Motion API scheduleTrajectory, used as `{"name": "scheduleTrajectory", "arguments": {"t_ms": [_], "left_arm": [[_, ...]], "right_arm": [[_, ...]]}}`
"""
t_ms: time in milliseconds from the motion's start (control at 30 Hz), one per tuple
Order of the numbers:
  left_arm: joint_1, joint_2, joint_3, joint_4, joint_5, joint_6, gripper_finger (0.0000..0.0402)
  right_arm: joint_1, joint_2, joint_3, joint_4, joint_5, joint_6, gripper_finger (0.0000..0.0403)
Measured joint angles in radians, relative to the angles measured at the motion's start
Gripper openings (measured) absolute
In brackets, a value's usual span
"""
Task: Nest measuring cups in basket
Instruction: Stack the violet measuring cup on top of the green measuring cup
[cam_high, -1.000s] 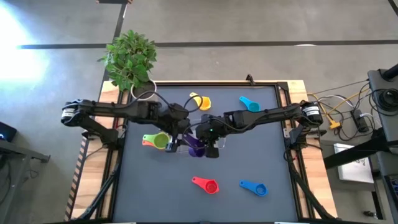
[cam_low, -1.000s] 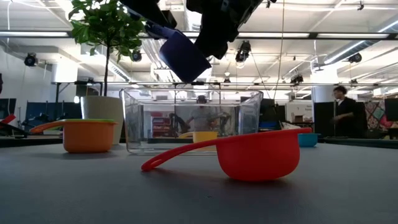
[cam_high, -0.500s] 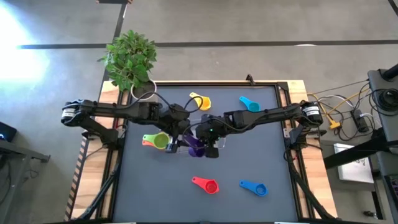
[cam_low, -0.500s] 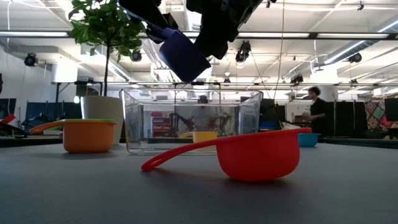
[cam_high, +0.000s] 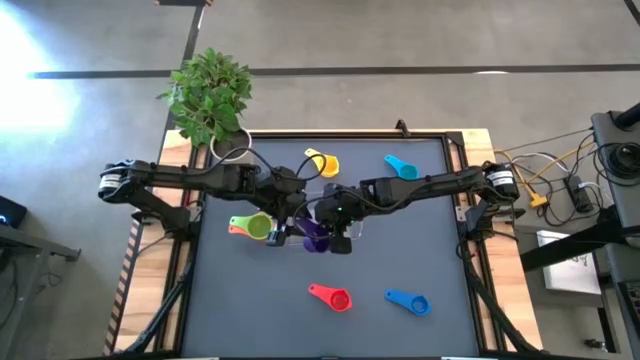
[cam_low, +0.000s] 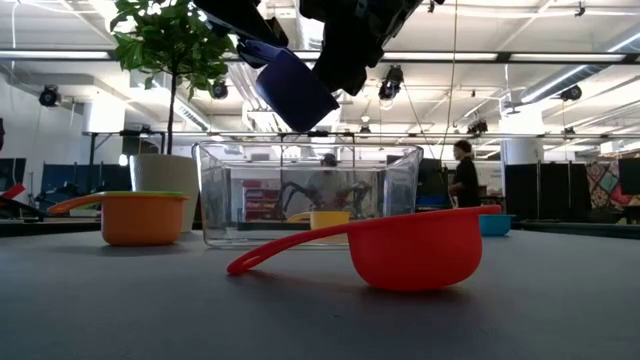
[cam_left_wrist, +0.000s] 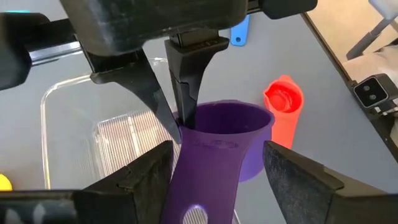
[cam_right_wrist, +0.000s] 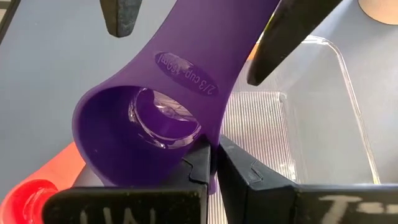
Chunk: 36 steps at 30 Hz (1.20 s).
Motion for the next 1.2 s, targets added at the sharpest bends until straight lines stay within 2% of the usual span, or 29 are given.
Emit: {"name": "scheduleTrajectory", "arguments": {"t_ms": [100,433,967,1200], "left_arm": [[0.0,0.0,0.0,0.0,0.0,0.0,0.022],[0.003,0.0,0.0,-0.011,0.002,0.003,0.0143],[0.003,-0.002,-0.001,-0.061,-0.008,0.004,0.0122],[0.003,-0.002,-0.002,-0.101,-0.015,0.004,0.0079]], "right_arm": [[0.0,0.0,0.0,0.0,0.0,0.0,0.0008],[0.0,0.0,0.0,0.0,0.0,-0.005,0.0009],[0.0,0.0,0.0,-0.003,0.001,0.002,0.0009],[0.0,-0.007,0.0,0.0,0.0,-0.006,0.0016]]}}
